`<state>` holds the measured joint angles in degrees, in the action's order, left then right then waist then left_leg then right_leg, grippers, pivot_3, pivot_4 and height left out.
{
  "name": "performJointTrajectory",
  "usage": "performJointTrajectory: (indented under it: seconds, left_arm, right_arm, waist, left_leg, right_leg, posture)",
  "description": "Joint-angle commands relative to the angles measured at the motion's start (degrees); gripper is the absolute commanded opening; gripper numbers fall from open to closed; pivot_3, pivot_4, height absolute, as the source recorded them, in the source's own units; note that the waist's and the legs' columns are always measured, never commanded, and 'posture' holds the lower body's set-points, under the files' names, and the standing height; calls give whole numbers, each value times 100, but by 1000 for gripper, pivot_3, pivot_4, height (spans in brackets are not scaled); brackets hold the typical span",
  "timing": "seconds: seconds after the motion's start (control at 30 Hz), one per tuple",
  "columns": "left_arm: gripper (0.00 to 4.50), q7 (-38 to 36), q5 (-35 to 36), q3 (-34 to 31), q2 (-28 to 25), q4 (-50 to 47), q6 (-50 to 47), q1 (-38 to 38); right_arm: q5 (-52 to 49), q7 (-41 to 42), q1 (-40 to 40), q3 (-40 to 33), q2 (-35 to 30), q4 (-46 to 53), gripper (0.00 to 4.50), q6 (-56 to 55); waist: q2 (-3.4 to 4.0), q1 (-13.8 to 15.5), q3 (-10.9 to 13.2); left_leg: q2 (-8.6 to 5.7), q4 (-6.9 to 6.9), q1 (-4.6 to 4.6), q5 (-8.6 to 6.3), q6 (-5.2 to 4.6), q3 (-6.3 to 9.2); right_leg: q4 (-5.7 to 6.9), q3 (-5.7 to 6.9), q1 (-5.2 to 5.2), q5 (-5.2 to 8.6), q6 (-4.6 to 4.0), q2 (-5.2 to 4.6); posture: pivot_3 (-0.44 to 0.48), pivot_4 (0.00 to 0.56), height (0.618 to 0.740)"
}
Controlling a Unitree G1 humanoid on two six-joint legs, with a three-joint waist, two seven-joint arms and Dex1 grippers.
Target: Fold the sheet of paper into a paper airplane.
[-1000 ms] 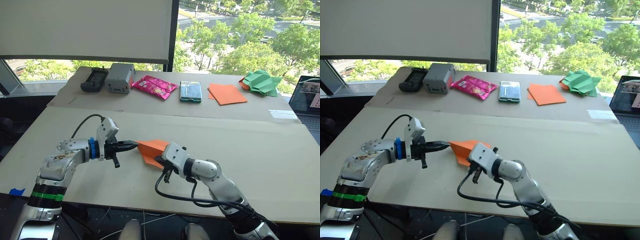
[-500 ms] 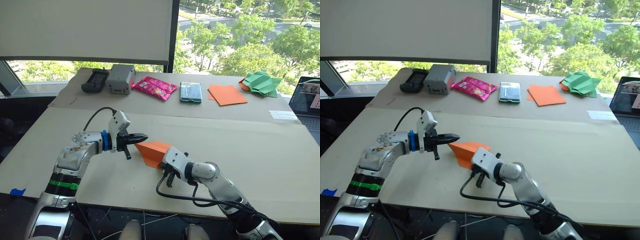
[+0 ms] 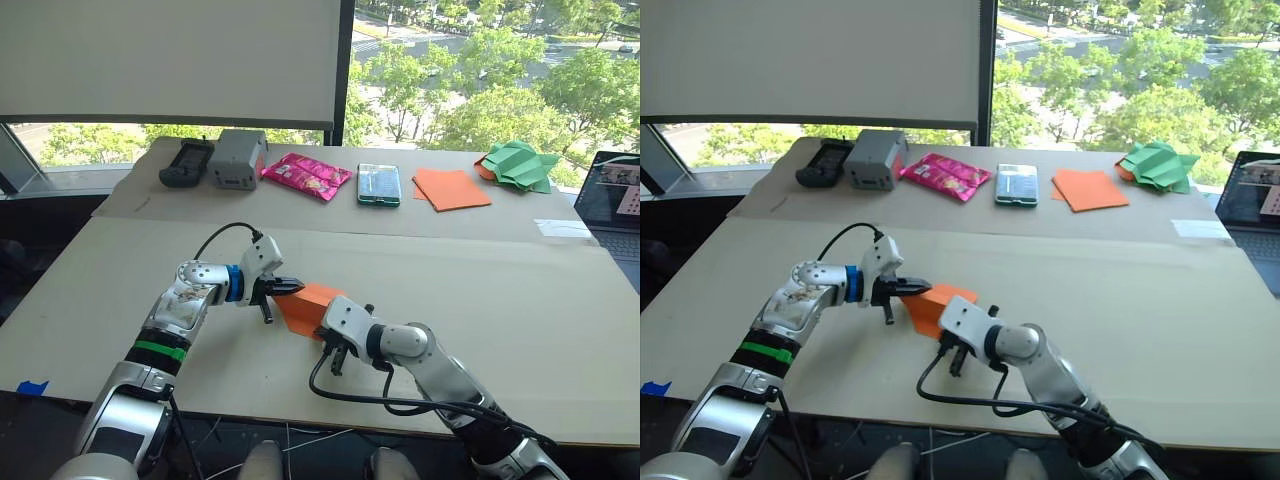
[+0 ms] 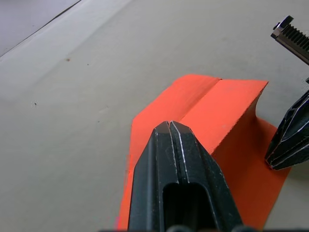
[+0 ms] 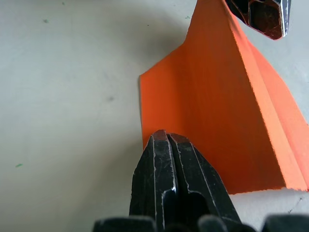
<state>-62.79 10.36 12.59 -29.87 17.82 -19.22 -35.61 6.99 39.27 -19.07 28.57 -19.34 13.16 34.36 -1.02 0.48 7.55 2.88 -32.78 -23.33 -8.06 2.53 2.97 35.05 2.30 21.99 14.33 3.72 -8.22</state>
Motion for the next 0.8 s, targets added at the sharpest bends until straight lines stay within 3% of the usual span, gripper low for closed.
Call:
performJointTrajectory:
  seconds: [0.03,0.4,0.8]
  left_arm:
    - [0,-150,20,-30,-187,-424,-73,207]
    - [0,-52,67,-104,-301,-990,-374,649]
    - [0,-67,59,-74,-362,-1108,-410,836]
  right_arm:
    - [19,-13,67,93,1,-190,28,291]
    - [-27,10,-8,2,-68,83,28,416]
    - [-690,307,-174,-427,-286,1534,28,1152]
  waist:
    - [0,-1,0]
    - [5,1,-3]
    - [6,16,3]
  left_leg:
    - [0,0,1,-2,3,0]
    - [1,0,3,-14,23,1]
    - [1,0,-13,-4,6,1]
  right_leg:
    - [1,0,0,0,0,0]
    - [1,0,0,0,-1,0]
    - [0,1,14,0,-1,0]
  posture:
    - [0,150,702]
    - [0,150,702]
    - [0,150,702]
